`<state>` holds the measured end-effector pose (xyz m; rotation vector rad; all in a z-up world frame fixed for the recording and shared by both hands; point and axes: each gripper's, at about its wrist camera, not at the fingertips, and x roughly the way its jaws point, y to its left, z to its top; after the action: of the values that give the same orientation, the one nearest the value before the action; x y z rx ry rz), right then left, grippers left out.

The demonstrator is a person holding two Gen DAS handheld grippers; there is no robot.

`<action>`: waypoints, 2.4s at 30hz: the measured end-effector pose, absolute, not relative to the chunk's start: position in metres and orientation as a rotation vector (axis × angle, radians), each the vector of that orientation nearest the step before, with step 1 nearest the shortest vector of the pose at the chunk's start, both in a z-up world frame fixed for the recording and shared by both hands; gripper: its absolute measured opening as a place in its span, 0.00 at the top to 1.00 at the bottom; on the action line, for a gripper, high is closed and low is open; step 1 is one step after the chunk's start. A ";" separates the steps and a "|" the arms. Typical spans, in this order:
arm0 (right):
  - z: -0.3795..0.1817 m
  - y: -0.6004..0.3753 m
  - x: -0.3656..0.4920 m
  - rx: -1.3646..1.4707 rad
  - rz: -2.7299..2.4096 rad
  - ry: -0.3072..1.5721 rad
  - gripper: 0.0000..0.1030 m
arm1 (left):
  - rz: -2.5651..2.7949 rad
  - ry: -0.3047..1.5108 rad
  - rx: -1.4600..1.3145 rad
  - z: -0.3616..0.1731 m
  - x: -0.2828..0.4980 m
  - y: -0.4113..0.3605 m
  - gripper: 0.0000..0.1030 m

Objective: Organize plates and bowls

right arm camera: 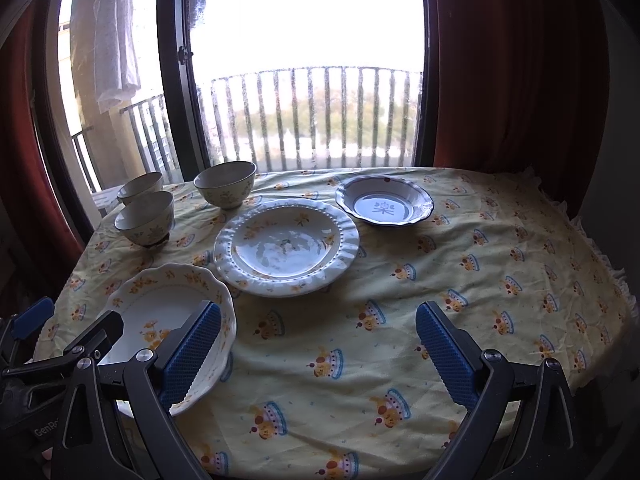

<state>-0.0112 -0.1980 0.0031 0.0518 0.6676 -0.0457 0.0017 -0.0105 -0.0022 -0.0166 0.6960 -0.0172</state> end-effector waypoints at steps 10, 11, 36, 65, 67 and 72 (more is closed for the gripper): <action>0.003 -0.198 -0.012 0.052 -0.046 0.667 0.03 | -0.017 0.695 -0.016 -0.002 0.001 -0.010 0.01; 0.003 -0.198 -0.012 0.052 -0.046 0.667 0.03 | -0.017 0.695 -0.016 -0.003 0.002 -0.010 0.01; 0.003 -0.183 0.005 0.039 0.010 0.708 0.03 | 0.040 0.725 -0.006 0.001 0.016 0.005 0.03; -0.098 -0.092 0.109 0.127 -0.016 1.134 0.20 | -0.072 1.143 -0.004 -0.099 0.119 0.070 0.28; -0.102 -0.091 0.108 0.136 -0.022 1.152 0.22 | -0.094 1.159 0.012 -0.103 0.122 0.069 0.31; -0.108 -0.087 0.109 0.132 -0.057 1.188 0.30 | -0.114 1.173 0.035 -0.106 0.123 0.066 0.32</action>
<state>0.1088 -0.0871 -0.1083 0.1323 1.1881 -0.0573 0.1226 0.0658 -0.1059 0.0351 1.1733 -0.1145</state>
